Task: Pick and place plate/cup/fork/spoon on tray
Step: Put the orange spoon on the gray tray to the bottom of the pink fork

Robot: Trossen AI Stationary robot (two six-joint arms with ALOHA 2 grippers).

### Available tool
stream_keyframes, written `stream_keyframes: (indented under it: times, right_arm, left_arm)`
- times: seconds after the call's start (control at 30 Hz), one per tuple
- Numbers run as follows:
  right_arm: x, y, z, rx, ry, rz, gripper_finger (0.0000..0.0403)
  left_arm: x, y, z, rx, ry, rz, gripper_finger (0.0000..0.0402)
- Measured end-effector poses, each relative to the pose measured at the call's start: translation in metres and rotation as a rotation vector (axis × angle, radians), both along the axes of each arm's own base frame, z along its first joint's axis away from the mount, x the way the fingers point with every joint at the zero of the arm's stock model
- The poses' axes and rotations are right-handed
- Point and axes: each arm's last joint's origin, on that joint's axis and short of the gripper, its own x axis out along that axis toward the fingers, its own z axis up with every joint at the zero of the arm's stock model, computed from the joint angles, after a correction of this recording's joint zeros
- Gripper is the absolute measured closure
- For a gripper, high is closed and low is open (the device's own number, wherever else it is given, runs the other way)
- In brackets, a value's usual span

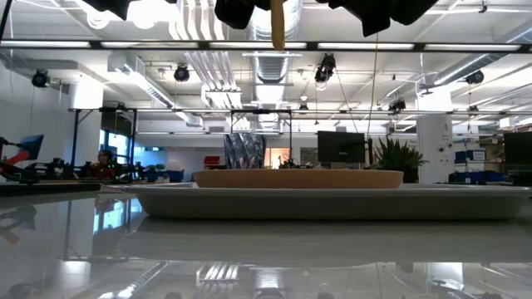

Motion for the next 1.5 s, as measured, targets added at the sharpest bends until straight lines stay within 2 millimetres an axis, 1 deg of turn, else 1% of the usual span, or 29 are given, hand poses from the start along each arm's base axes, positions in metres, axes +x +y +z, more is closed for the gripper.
stream_keyframes:
  times: [0.2, 0.3, 0.4, 0.6, 0.67, 0.73, 0.83, 0.93, 1.0, 1.17, 1.2, 1.27, 1.33, 1.4, 1.5]
  right_arm:
    - [0.0, -0.001, 0.001, 0.007, 0.005, 0.003, 0.0394]
    - [0.0, -0.001, 0.0, 0.009, 0.011, 0.008, 0.0394]
    - [-0.001, 0.0, 0.001, 0.019, 0.015, 0.028, 0.0395]
    - [-0.002, -0.001, 0.0, 0.025, 0.042, 0.018, 0.0395]
    - [-0.004, -0.002, 0.001, 0.025, 0.083, 0.008, 0.0395]
    - [-0.009, -0.004, 0.003, 0.01, 0.132, -0.02, 0.0395]
    - [-0.019, -0.008, 0.008, -0.055, 0.2, -0.158, 0.0395]
    - [-0.033, -0.014, 0.014, -0.145, 0.279, -0.363, 0.0395]
    - [-0.043, -0.021, 0.016, -0.216, 0.343, -0.551, 0.0395]
    - [-0.068, -0.042, 0.016, -0.42, 0.496, -1.064, 0.0395]
    - [-0.071, -0.047, 0.015, -0.452, 0.511, -1.163, 0.0394]
    - [-0.073, -0.058, 0.013, -0.462, 0.518, -1.315, 0.0394]
    - [-0.073, -0.069, 0.006, -0.449, 0.543, -1.399, 0.0394]
    - [-0.07, -0.081, -0.001, -0.428, 0.579, -1.436, 0.0394]
    - [-0.064, -0.099, -0.015, -0.433, 0.638, -1.49, 0.0394]
  left_arm:
    - [0.0, 0.0, 0.0, -0.002, 0.002, 0.002, 0.0356]
    - [0.0, 0.0, -0.001, 0.0, 0.011, 0.001, 0.0347]
    - [-0.001, 0.001, -0.003, 0.007, 0.036, 0.007, 0.0322]
    - [-0.003, 0.001, -0.002, 0.015, 0.051, 0.006, 0.0253]
    - [-0.01, 0.003, 0.002, 0.03, 0.085, 0.005, 0.0235]
    - [-0.022, 0.006, 0.007, 0.064, 0.145, 0.007, 0.0223]
    - [-0.04, 0.012, 0.016, 0.08, 0.214, 0.07, 0.0218]
    - [-0.057, 0.02, 0.027, 0.09, 0.207, 0.179, 0.0217]
    - [-0.069, 0.025, 0.029, 0.101, 0.183, 0.282, 0.0217]
    - [-0.095, 0.042, 0.029, 0.116, 0.105, 0.631, 0.0217]
    - [-0.1, 0.044, 0.028, 0.104, 0.09, 0.686, 0.0217]
    - [-0.107, 0.048, 0.025, 0.086, 0.057, 0.77, 0.0217]
    - [-0.113, 0.051, 0.02, 0.066, 0.023, 0.82, 0.0217]
    - [-0.118, 0.052, 0.014, 0.05, -0.001, 0.831, 0.0217]
    - [-0.124, 0.054, 0.012, 0.034, -0.022, 0.834, 0.0217]
